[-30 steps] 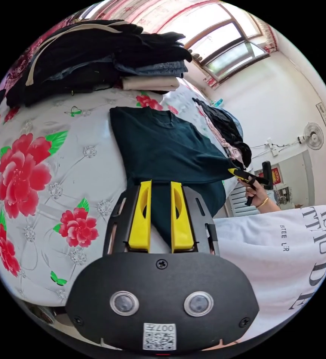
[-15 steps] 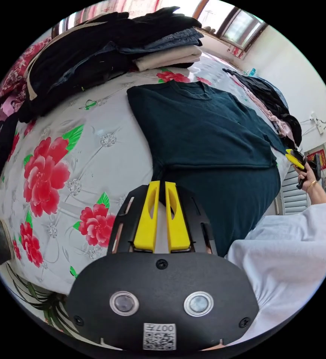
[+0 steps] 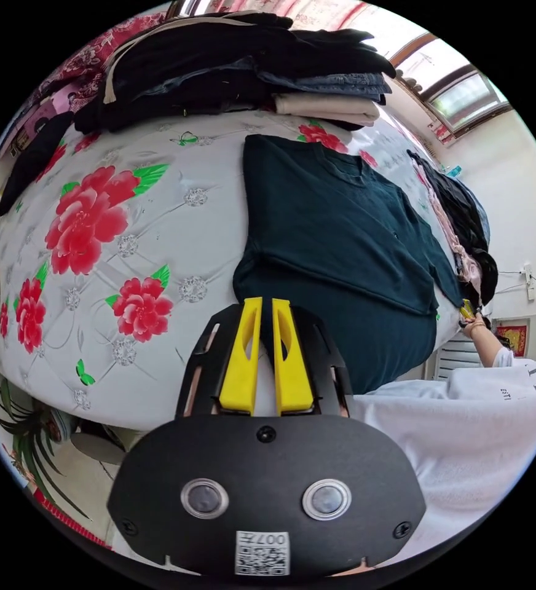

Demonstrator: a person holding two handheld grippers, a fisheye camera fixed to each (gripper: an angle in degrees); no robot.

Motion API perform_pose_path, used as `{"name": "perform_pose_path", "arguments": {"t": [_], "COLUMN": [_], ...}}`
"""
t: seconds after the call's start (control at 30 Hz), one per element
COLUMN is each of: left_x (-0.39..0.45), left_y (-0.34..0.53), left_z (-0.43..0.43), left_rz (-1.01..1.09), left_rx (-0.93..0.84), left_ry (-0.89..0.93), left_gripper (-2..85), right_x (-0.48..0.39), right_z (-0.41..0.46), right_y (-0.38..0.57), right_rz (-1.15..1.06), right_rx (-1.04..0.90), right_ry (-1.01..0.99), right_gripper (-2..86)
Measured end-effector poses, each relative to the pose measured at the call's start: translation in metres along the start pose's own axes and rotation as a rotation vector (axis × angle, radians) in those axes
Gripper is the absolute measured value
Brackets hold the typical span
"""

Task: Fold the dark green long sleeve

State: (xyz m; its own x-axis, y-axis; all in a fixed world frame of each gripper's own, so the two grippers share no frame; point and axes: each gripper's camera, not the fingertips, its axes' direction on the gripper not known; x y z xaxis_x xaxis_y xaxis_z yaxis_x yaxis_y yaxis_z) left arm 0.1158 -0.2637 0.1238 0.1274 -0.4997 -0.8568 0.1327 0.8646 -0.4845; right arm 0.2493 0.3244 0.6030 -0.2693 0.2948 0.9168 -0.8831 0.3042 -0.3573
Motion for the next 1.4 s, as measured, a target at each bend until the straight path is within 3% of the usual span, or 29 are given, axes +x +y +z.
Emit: {"name": "perform_pose_path", "arguments": {"t": [0.07,0.17,0.27,0.37,0.43,0.57,0.63,0.73,0.87,1.0,1.27,1.4], "left_x": [0.000,0.000,-0.002,-0.004,-0.007,-0.015,-0.023,-0.036,-0.050,-0.056,-0.049,-0.047], "left_y": [0.001,0.005,0.011,0.018,0.024,0.033,0.039,0.051,0.067,0.074,0.069,0.084], "left_z": [0.003,0.001,-0.003,-0.003,-0.004,-0.005,-0.005,-0.005,0.001,0.015,0.029,0.028], "left_rz": [-0.038,-0.092,-0.135,-0.160,-0.185,-0.206,-0.205,-0.200,-0.185,-0.128,0.039,0.057], "left_rx": [-0.012,0.014,0.036,0.057,0.085,0.118,0.120,0.117,0.088,0.044,-0.014,-0.006], "left_ry": [0.014,0.026,0.036,0.043,0.067,0.099,0.104,0.121,0.164,0.225,0.310,0.270], "left_gripper": [2.5,2.0,1.9,2.0,2.1,2.4,2.9,3.4,4.0,4.8,5.7,5.9], "right_x": [-0.009,-0.071,-0.185,-0.299,-0.359,-0.383,-0.363,-0.320,-0.275,-0.230,-0.213,-0.206], "right_z": [0.007,-0.003,-0.029,-0.063,-0.088,-0.087,-0.057,-0.031,-0.019,0.007,0.063,0.068], "right_y": [0.000,0.018,0.077,0.198,0.327,0.528,0.644,0.709,0.693,0.652,0.695,0.663], "right_rz": [0.006,-0.154,-0.496,-0.867,-1.093,-1.279,-1.389,-1.453,-1.482,-1.366,-1.403,-1.392], "right_rx": [-0.057,-0.061,-0.117,-0.229,-0.354,-0.649,-0.909,-1.012,-0.825,-0.699,-0.785,-0.632], "right_ry": [-0.043,-0.220,-0.422,-0.636,-0.808,-0.942,-0.801,-0.563,-0.236,0.078,0.242,0.361], "right_gripper": [1.4,0.6,0.4,0.5,1.0,2.7,3.6,3.8,3.3,2.6,0.6,0.6]}}
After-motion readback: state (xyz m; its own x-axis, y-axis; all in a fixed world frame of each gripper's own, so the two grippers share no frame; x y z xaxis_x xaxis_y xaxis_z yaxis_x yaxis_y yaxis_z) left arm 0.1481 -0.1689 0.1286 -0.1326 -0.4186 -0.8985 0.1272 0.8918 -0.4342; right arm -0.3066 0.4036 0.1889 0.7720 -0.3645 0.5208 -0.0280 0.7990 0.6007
